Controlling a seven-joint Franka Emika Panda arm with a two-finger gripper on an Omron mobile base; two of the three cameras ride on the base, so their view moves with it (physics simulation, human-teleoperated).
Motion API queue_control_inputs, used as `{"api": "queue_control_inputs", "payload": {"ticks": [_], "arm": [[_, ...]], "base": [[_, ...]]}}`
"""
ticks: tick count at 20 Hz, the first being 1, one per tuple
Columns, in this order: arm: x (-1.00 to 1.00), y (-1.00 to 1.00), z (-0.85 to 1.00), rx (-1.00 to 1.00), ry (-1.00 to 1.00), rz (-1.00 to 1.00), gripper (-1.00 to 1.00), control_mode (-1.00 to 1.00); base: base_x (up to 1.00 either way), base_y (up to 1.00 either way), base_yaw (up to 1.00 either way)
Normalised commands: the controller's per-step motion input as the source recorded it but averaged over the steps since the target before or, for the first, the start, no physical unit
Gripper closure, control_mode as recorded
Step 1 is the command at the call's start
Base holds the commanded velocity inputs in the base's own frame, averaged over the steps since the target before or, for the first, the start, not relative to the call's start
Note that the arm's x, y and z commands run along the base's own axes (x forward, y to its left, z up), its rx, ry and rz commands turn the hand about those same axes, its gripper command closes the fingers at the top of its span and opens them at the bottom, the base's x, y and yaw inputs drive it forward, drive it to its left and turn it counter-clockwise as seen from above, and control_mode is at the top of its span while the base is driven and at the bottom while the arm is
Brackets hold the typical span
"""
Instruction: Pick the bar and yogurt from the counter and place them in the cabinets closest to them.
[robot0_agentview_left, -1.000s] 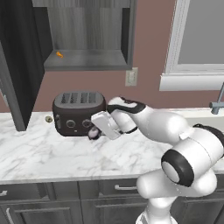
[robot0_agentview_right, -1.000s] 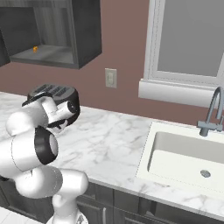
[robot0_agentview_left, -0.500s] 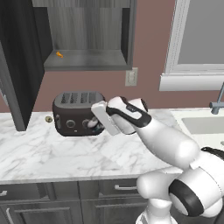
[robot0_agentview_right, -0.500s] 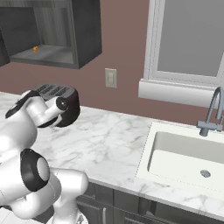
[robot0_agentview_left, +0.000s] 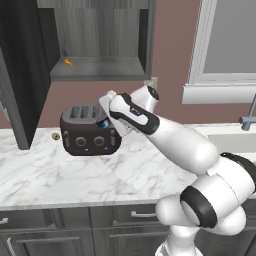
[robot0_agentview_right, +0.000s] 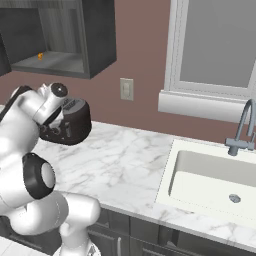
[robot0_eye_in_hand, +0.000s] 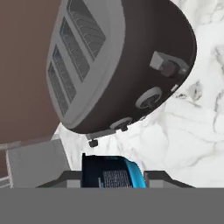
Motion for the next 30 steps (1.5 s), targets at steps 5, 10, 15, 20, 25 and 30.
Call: {"api": "queue_control_inputs", "payload": {"ticks": [5, 10, 15, 20, 25, 30], "arm": [[0.27, 0.02, 0.59, 0.0, 0.18, -0.17, 1.0, -1.0], [0.0, 0.0, 0.26, 0.0, 0.0, -0.12, 1.0, -1.0], [0.0, 0.0, 0.12, 0.0, -0.05, -0.08, 1.0, -1.0], [0.0, 0.0, 0.17, 0.0, -0.19, -0.04, 1.0, -1.0], [0.0, 0.01, 0.48, 0.0, -0.15, -0.02, 1.0, -1.0], [0.0, 0.0, 0.7, 0.0, -0.05, -0.02, 1.0, -1.0]], "base": [[0.0, 0.0, 0.0], [0.0, 0.0, 0.0], [0.0, 0.0, 0.0], [0.0, 0.0, 0.0], [0.0, 0.0, 0.0], [0.0, 0.0, 0.0]]}}
